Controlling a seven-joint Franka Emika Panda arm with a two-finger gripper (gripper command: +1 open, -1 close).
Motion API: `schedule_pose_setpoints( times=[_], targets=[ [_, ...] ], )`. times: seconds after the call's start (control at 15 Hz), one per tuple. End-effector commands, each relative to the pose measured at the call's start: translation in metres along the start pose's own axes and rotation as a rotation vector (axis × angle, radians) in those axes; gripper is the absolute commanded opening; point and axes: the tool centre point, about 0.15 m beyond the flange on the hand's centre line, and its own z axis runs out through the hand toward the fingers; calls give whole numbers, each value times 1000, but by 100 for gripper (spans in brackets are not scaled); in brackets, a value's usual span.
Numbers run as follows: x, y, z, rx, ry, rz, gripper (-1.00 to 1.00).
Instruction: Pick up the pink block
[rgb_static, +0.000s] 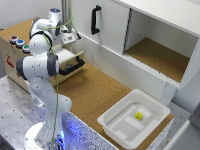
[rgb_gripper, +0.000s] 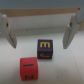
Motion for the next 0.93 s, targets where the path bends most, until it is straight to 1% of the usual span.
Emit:
schedule_pose_setpoints(
  times=[0.0,0.33,0.47,0.67,0.87],
  targets=[
    [-7,-3,47,-128,-20,-70,100],
    [-22,1,62,-128,-59,-32,100],
    [-28,-2,65,-116,-70,-26,100],
    [-34,-6,56,-95,-52,4,100],
    [-40,-13,39,-82,-25,4,100]
  ],
)
